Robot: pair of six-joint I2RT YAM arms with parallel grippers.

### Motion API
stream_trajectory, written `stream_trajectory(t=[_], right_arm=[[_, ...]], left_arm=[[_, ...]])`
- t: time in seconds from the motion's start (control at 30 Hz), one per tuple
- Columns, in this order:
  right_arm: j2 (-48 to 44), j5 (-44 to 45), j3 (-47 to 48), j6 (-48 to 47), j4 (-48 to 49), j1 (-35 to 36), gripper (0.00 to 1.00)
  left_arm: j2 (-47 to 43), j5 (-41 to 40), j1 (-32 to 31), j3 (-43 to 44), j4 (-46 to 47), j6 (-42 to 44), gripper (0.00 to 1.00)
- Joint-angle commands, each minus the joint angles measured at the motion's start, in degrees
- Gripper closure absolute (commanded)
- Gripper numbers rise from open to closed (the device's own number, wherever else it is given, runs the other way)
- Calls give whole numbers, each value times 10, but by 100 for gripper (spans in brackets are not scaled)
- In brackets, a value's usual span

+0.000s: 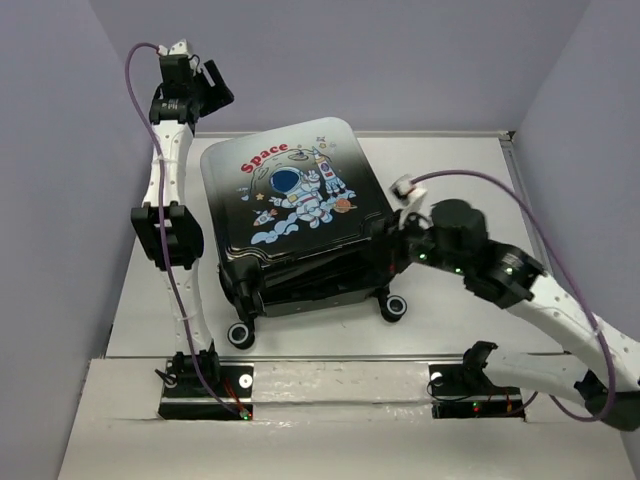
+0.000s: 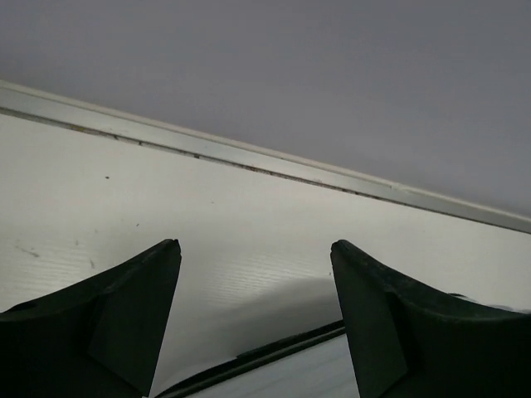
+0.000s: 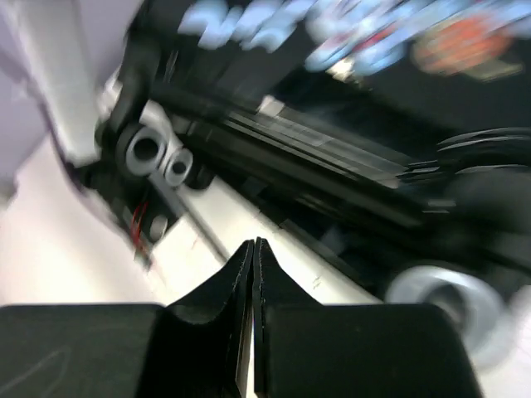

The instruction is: Pack the luggage

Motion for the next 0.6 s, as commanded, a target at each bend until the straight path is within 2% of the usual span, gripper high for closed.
stream_trajectory(t=[0.0,0.13,0.23,0.27,0.3,0.37,0.43,0.47,0.57], right_arm=[[59,26,-43,11,-27,110,93],[108,62,-69,30,-14,132,93],[116,133,-100,55,8,132,93],[118,159,-109,65,22,132,93],[117,213,-121,73,32,132,93],[112,241,-155,82,73,113,93],[109,231,-175,80,113,84,93],[114,217,-192,79,147,65,93],[125,177,-199,69,193,1,93]], left_arm=[[42,102,-4,28,40,4,16],[80,169,-16,29,55,33,19],[79,117,-45,-8,39,69,28],[44,102,-56,-46,81,73,30],[23,94,-58,-140,110,70,32],[-31,97,-59,-261,178,55,39],[-62,89,-60,-326,205,36,46],[-96,74,-60,-358,225,29,55],[-149,6,-59,-490,250,-5,67]])
